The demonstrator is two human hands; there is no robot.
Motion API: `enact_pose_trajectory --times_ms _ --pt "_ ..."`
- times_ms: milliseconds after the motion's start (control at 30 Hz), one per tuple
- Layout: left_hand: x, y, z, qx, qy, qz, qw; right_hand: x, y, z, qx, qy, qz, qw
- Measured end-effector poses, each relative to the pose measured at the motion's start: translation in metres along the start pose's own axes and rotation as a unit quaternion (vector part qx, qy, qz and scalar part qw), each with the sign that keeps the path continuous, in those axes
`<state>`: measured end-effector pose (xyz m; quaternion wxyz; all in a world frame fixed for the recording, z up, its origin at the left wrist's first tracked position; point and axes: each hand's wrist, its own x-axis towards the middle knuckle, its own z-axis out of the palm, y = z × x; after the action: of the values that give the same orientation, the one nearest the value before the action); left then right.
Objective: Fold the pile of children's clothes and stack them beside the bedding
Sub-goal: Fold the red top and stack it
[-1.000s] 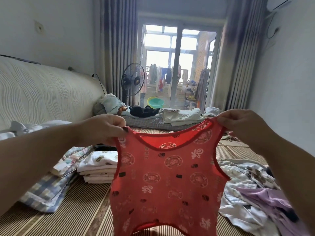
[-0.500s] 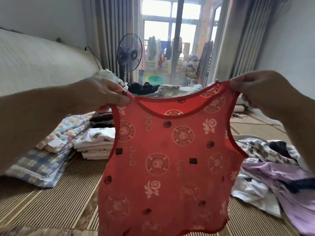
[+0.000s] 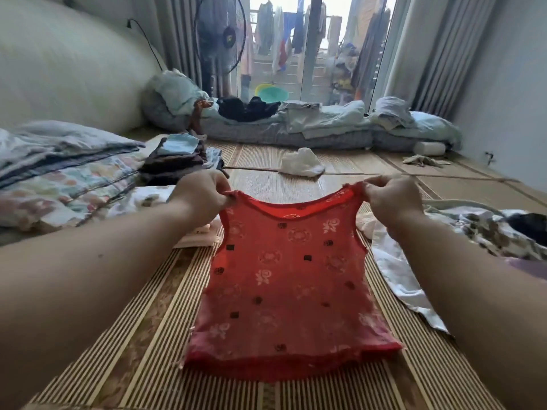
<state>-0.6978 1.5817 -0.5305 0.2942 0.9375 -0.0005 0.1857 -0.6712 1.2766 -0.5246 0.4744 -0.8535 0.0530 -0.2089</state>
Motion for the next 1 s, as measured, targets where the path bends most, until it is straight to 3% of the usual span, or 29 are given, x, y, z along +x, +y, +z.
enact_pose_trajectory --times_ms 100,300,433,533,600,700,767,867,933,1000 --pt "-0.021 -0.011 0.018 0.015 -0.030 0.041 0.999 -0.021 0.024 0.003 -0.020 -0.030 -0.006 0.999" --pt "-0.088 -0.042 0.042 0.093 -0.166 0.146 0.971 -0.092 0.069 -0.021 -0.136 -0.088 -0.039 0.986" --pt "-0.129 -0.052 0.056 0.133 -0.248 0.189 0.941 -0.133 0.096 -0.031 -0.186 -0.170 0.015 0.968" --pt "-0.145 -0.059 0.061 0.158 -0.324 0.198 0.912 -0.155 0.112 -0.028 -0.261 -0.247 0.046 0.932" --pt "-0.147 -0.064 0.061 0.169 -0.342 0.185 0.906 -0.159 0.115 -0.023 -0.285 -0.231 0.018 0.930" --pt "-0.139 -0.070 0.061 0.197 -0.309 0.163 0.916 -0.158 0.101 -0.012 -0.268 -0.158 -0.061 0.948" --pt "-0.133 -0.074 0.064 0.228 -0.334 0.138 0.904 -0.159 0.089 0.002 -0.281 -0.167 -0.080 0.942" --pt "-0.131 -0.080 0.070 0.252 -0.391 0.108 0.878 -0.167 0.077 0.032 -0.373 -0.257 -0.022 0.891" --pt "-0.132 -0.076 0.072 0.264 -0.392 0.107 0.875 -0.166 0.075 0.051 -0.427 -0.316 0.024 0.847" --pt "-0.133 -0.066 0.072 0.282 -0.377 0.122 0.874 -0.158 0.076 0.062 -0.450 -0.333 0.040 0.828"
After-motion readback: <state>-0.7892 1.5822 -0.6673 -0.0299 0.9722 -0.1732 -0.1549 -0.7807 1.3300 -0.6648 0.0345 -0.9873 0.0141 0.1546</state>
